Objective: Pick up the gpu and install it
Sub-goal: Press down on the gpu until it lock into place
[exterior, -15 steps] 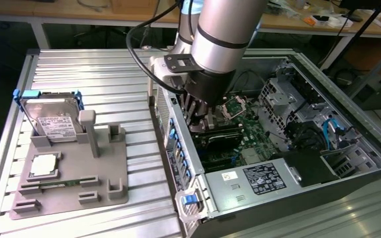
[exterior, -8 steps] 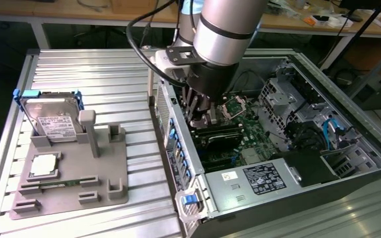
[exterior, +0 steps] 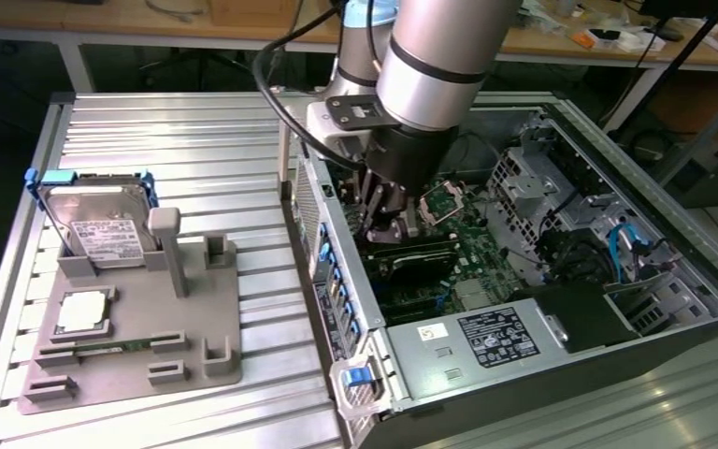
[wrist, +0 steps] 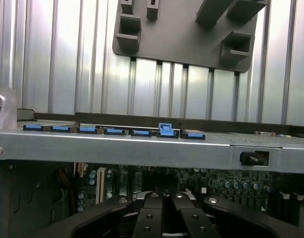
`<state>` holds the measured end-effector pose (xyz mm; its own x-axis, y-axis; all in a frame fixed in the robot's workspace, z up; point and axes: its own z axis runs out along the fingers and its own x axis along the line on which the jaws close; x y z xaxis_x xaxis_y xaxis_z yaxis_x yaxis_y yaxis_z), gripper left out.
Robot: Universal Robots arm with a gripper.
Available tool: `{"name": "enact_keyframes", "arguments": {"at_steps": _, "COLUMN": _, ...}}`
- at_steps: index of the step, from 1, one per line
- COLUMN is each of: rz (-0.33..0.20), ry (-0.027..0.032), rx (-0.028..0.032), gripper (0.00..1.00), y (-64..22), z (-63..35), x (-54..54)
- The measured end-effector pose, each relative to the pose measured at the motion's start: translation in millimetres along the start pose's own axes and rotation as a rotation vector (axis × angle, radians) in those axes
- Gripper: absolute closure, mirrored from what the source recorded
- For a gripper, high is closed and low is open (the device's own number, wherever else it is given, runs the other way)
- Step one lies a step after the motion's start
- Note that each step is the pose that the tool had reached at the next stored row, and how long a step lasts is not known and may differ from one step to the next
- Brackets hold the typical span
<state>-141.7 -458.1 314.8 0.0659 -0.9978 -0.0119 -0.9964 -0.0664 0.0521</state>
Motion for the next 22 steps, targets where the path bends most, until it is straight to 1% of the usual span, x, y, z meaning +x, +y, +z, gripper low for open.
{"name": "enact_keyframes", "arguments": {"at_steps": 3, "rz": 0.001, "ry": -0.0002, "rx": -0.0001, "gripper": 0.89, "y": 0.7, "z": 3.8, "x": -1.8}}
{"name": "enact_keyframes", "arguments": {"at_steps": 6, "rz": 0.002, "ry": -0.0007, "rx": 0.0001, "gripper": 0.89, "y": 1.0, "z": 4.3, "x": -6.3}}
{"name": "enact_keyframes", "arguments": {"at_steps": 13, "rz": 0.003, "ry": -0.0011, "rx": 0.0, "gripper": 0.89, "y": 11.4, "z": 5.5, "x": -10.3}}
{"name": "enact_keyframes", "arguments": {"at_steps": 18, "rz": 0.004, "ry": -0.0011, "rx": -0.0001, "gripper": 0.89, "y": 12.8, "z": 5.9, "x": -10.4}}
{"name": "enact_keyframes", "arguments": {"at_steps": 22, "rz": 0.004, "ry": 0.0005, "rx": 0.0037, "gripper": 0.89, "y": 12.5, "z": 12.4, "x": -10.2}}
